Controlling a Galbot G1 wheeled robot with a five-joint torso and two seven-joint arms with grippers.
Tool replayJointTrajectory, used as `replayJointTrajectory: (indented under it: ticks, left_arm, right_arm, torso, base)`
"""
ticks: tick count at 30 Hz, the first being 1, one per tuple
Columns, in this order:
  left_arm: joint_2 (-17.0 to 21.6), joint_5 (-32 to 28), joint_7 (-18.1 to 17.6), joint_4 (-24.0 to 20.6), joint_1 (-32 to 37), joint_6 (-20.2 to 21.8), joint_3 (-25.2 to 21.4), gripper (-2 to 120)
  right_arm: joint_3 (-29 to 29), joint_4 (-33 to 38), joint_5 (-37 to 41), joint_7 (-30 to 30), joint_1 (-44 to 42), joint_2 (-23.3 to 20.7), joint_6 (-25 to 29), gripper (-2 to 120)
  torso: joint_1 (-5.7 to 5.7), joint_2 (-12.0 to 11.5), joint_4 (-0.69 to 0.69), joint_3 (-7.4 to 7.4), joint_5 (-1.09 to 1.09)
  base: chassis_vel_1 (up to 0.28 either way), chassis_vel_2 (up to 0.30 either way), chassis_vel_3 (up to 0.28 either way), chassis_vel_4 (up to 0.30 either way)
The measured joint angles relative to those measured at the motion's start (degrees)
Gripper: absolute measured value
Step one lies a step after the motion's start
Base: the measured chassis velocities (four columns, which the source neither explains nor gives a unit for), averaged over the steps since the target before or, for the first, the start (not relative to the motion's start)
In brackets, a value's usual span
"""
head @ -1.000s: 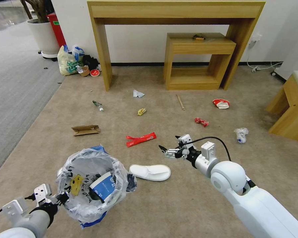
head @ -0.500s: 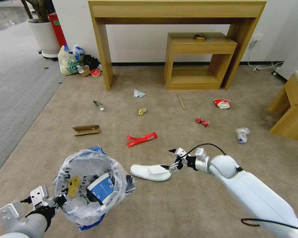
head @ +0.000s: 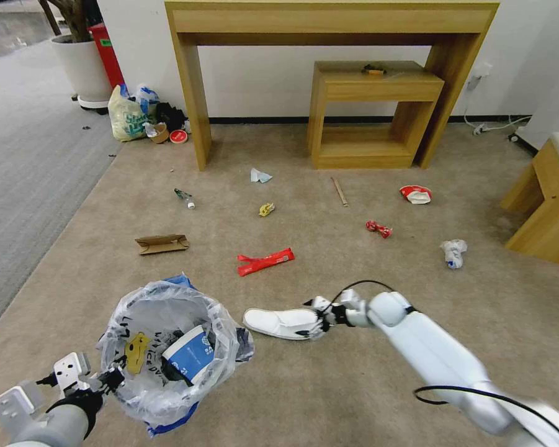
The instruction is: Pick up the trash bin and place the garbage on the floor into it.
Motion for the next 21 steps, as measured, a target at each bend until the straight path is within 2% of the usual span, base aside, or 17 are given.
replayJointTrajectory:
  ticks: [5, 11, 20, 21]
  left_arm:
    - [-0.11, -0.06, -0.04, -0.24, 0.07, 0.0, -0.02, 0]
    - [-0.43, -0.05, -0.05, -0.24, 0.05, 0.0, 0.05, 0]
    - [-0.55, -0.05, 0.4, -0.24, 0.54, 0.0, -0.29, 0]
    - [-0.54, -0.06, 0.54, -0.24, 0.57, 0.0, -0.31, 0]
  right_arm:
    - [1.85, -9.36, -3.67, 0.76, 2.56, 4.05, 1.38, 99]
    - [3.28, -14.78, -6.56, 1.3, 4.13, 5.88, 2.73, 97]
    - [6.13, -19.39, -9.33, 3.36, 5.3, 8.03, 2.82, 71]
    - [7.41, -20.59, -11.01, 3.68, 5.69, 8.62, 2.76, 61]
  torso:
    - [0.0, 0.0, -0.04, 0.0, 0.0]
    - [0.0, 0.0, -0.03, 0.0, 0.01]
    - [0.0, 0.0, -0.03, 0.0, 0.01]
    - [0.0, 0.0, -0.03, 0.0, 0.02]
  base:
    - [0.0, 0.0, 0.0, 0.0]
    - [0.0, 0.0, 0.0, 0.0]
    - [0.0, 0.0, 0.0, 0.0]
    - [0.0, 0.0, 0.0, 0.0]
